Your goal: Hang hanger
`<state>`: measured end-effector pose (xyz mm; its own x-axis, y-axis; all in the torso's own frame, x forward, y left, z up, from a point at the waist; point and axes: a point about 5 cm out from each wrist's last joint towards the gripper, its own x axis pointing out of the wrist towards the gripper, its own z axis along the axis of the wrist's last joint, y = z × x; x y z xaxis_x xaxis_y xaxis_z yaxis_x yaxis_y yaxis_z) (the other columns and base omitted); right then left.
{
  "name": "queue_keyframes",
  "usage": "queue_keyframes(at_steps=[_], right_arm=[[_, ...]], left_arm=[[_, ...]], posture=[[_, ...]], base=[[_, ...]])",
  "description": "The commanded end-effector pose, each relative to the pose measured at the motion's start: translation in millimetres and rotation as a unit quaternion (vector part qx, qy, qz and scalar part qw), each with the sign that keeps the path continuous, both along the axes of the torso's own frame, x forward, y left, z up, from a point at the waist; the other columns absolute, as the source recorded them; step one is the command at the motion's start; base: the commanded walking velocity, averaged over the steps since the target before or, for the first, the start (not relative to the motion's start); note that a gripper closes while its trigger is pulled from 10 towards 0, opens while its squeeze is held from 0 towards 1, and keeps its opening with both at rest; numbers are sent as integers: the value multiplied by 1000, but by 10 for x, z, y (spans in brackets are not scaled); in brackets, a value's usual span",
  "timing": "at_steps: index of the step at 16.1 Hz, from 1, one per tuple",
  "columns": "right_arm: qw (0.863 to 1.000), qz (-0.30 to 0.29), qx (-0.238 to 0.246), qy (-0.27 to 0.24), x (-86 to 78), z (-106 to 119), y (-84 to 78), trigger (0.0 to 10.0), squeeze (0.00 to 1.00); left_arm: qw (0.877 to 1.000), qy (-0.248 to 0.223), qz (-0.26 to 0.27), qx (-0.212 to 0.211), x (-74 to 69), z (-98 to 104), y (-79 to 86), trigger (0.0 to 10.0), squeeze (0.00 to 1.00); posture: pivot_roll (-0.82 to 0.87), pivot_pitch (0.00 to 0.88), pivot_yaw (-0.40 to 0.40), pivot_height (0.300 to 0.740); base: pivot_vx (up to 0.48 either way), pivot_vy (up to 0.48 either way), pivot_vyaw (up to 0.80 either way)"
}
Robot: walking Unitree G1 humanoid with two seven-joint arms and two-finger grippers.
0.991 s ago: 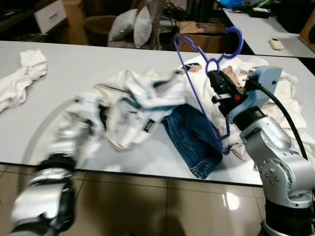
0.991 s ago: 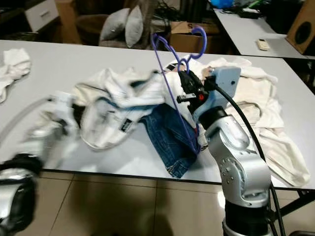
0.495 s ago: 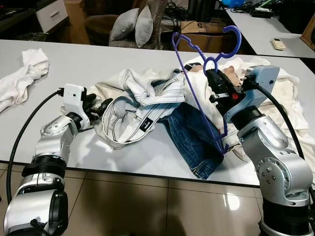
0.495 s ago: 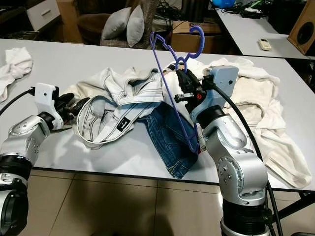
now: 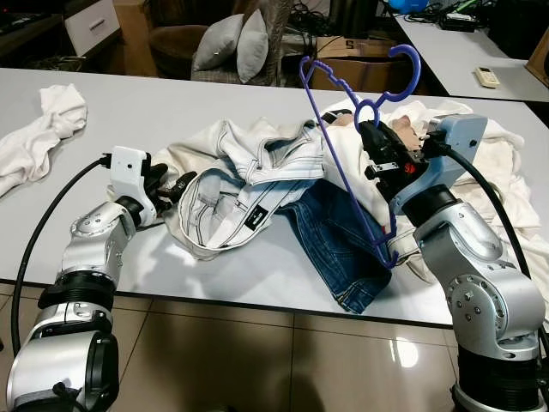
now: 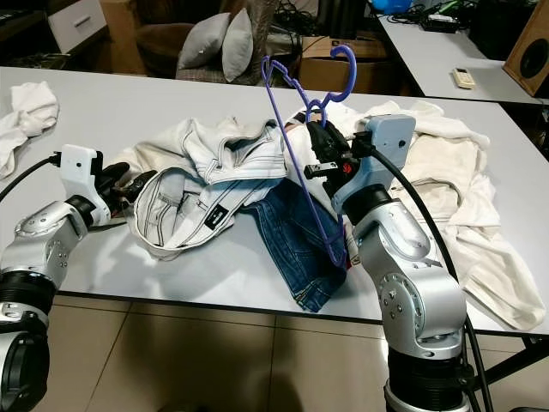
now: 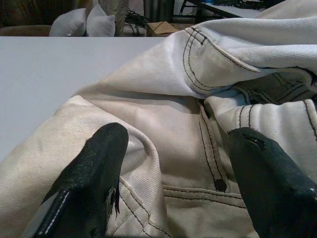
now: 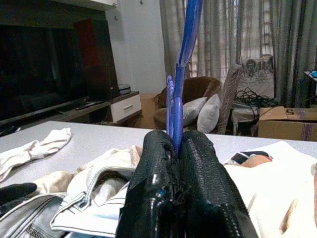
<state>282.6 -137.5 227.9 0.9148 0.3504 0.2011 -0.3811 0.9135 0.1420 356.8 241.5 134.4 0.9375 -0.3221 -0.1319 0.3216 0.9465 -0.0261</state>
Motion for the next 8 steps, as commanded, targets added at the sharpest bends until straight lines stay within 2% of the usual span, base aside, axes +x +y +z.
queue_keyframes(at_steps=[1, 2, 3, 4, 5, 7, 8], right_arm=[[1000, 0, -3, -10, 8, 44, -5, 10000, 0], [1000, -4, 1, -1, 28, -35, 76, 10000, 0], [1000, -10, 1, 8, 34, -94, 120, 10000, 0], [1000, -15, 0, 16, 38, -142, 144, 10000, 0], [1000, -19, -3, 22, 43, -176, 149, 10000, 0], [999, -22, -6, 25, 65, -194, 138, 10000, 0], [999, -25, -12, 23, 83, -182, 113, 10000, 0]], left_arm=[[1000, -2, -1, 1, -3, 6, 3, 10000, 0], [996, -76, 38, 32, -295, 245, -54, 10000, 0], [992, -93, 66, 50, -546, 323, -144, 10000, 0], [991, -87, 77, 68, -731, 320, -211, 10000, 0], [992, -62, 70, 81, -827, 235, -250, 10000, 0], [992, -6, 35, 123, -820, -64, -227, 10000, 0], [989, 0, 33, 142, -750, -138, -174, 10000, 0]], posture=[[-109, 0, 13, 740], [8, 0, 14, 740], [8, 0, 14, 740], [11, 0, 10, 740], [12, 0, 10, 740], [4, 0, 4, 740], [-1, 0, 7, 740]], base=[[0, 0, 0], [0, 480, 0], [0, 465, 0], [0, 0, 0], [0, 0, 0], [0, 0, 0], [0, 0, 0]])
